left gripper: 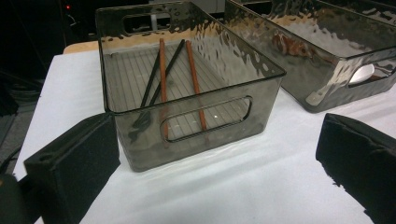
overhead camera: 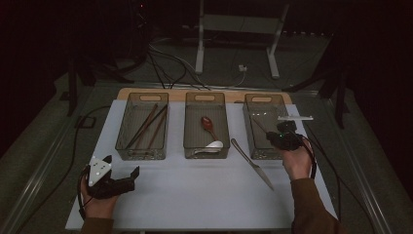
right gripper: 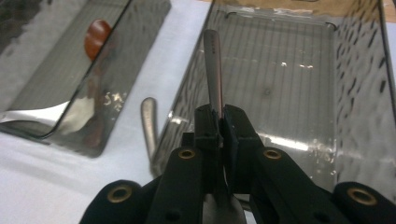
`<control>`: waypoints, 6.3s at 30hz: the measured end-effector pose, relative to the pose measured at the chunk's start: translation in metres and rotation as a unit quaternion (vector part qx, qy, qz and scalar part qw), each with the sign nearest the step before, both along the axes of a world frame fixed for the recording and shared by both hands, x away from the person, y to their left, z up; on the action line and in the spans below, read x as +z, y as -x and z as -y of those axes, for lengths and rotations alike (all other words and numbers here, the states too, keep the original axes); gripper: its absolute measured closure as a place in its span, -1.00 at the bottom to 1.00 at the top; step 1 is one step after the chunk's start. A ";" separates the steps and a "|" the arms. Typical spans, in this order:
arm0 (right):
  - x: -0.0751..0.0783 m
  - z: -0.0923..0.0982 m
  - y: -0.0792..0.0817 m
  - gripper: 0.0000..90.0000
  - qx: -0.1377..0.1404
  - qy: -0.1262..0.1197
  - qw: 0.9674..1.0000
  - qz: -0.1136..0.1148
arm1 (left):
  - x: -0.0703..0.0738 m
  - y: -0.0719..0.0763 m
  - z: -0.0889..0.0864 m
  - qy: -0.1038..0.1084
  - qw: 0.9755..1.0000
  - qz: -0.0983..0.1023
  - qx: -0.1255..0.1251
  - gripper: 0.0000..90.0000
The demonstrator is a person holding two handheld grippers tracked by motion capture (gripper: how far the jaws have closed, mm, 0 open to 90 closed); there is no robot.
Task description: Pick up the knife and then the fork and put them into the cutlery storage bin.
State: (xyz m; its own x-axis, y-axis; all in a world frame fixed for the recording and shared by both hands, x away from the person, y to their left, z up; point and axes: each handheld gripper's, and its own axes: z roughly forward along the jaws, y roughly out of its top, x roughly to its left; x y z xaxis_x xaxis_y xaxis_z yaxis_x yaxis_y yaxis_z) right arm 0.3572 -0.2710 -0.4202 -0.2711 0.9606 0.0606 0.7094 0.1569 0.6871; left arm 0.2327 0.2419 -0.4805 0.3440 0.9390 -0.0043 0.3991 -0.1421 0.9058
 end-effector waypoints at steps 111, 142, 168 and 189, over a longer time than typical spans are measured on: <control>-0.085 -0.035 0.037 0.05 0.134 0.029 0.990 -0.042 | 0.000 0.001 0.000 0.001 1.000 -0.001 -0.002 -0.99; -0.092 -0.030 0.042 0.76 0.171 0.060 0.982 -0.047 | 0.000 0.001 -0.001 0.000 1.000 -0.001 -0.001 -0.99; -0.083 -0.040 0.030 0.75 0.189 0.079 0.973 -0.106 | 0.000 0.001 -0.001 0.001 1.000 -0.002 -0.001 -0.99; -0.081 -0.052 0.029 0.79 0.169 0.114 0.971 -0.125 | 0.000 0.001 0.000 0.002 1.000 -0.003 -0.001 -0.98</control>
State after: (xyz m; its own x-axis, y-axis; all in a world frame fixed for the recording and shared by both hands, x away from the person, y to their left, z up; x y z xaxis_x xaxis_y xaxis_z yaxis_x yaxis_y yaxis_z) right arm 0.3286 -0.2193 -0.5017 -0.5779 0.8152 -0.0386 0.7311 0.5381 0.4195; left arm 0.2318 0.2423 -0.4807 0.3450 0.9386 -0.0102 0.4047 -0.1389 0.9038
